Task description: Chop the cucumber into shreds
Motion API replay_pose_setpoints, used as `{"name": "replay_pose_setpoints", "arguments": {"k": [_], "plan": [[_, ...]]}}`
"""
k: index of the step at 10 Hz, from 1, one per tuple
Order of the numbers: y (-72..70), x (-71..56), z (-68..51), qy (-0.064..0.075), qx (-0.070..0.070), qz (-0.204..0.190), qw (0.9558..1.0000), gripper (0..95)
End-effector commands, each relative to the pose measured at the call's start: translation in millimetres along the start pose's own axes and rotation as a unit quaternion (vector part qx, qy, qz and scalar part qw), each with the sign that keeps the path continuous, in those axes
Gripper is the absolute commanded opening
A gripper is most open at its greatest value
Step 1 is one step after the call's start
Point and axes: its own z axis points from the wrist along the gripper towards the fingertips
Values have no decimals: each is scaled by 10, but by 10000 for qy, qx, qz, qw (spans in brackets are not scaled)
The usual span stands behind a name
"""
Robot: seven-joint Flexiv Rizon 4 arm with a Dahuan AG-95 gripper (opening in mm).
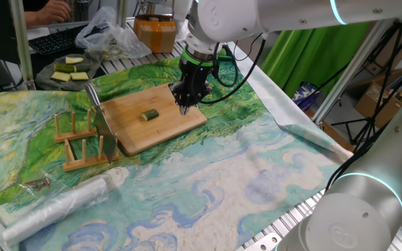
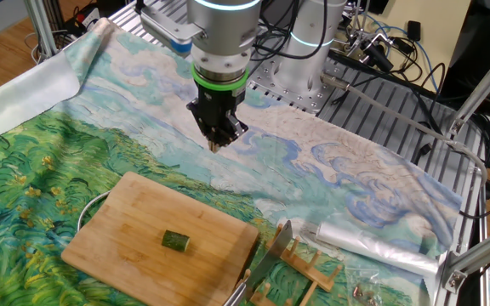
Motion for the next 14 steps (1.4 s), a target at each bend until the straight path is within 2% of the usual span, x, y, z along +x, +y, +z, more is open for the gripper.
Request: {"name": "replay_pose_setpoints", "arguments": {"k": [1,4,7,11,14], "plan": [[31,-14,35,26,46,8,10000,0],[138,-85,97,15,40,-70,10000,0],[271,-257,150,14,27,-99,9999,0],[531,-546,244,49,39,-123,9999,0],[696,-650,353,110,41,-55,9999,0]]}}
